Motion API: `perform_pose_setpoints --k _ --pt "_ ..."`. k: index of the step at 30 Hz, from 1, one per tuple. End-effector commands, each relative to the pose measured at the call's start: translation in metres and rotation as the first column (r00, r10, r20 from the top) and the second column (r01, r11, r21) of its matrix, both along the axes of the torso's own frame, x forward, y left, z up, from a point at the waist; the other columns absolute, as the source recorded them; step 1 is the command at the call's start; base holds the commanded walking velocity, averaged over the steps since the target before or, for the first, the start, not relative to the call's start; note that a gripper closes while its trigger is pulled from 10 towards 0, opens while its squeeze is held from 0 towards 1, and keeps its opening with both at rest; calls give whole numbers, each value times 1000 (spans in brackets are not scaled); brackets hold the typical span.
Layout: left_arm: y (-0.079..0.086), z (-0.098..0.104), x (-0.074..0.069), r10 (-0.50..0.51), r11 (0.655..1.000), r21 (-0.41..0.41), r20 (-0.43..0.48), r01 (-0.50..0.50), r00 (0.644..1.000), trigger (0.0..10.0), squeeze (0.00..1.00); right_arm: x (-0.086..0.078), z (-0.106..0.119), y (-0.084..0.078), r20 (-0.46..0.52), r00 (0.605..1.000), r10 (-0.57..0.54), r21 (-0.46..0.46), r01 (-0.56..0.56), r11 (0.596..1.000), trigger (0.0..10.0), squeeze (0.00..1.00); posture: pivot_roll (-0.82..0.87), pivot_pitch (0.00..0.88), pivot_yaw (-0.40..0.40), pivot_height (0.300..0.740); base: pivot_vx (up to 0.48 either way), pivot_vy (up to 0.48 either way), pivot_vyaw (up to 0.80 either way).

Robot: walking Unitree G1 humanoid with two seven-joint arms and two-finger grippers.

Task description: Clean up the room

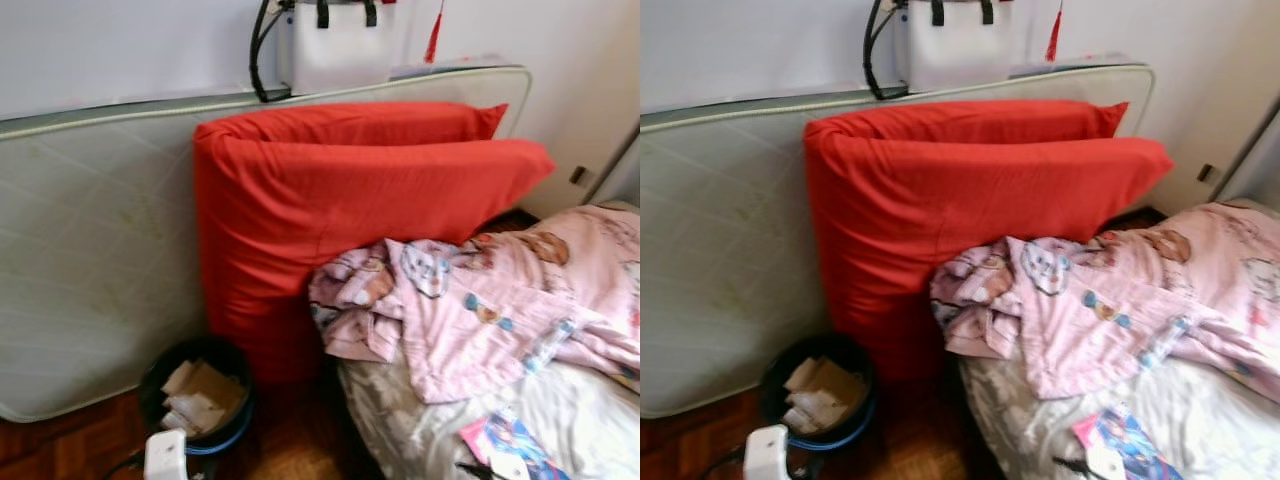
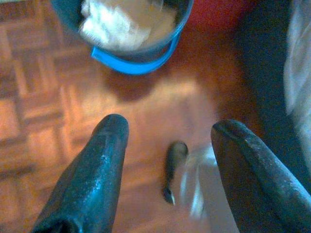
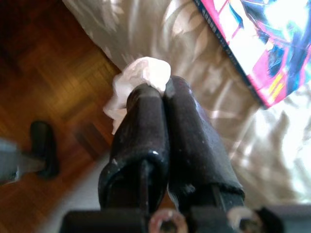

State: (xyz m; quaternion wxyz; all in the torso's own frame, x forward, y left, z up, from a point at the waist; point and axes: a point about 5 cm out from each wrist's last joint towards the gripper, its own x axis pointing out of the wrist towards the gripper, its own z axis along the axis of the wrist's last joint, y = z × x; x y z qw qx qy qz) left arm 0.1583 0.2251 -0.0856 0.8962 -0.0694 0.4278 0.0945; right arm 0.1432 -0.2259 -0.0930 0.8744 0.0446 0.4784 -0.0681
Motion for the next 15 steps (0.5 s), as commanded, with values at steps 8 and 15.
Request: perform_pose_setpoints --k 8,15 --pt "3 6 11 -23 999 24 25 23 999 10000 0 4 0 5 6 1000 14 12 -14 1000 10000 0 100 0 -38 740 0 327 0" --pt "3 7 13 -23 999 24 30 23 999 10000 0 4 0 6 8 1000 11 16 -11 1000 10000 0 101 0 -36 740 0 327 0"
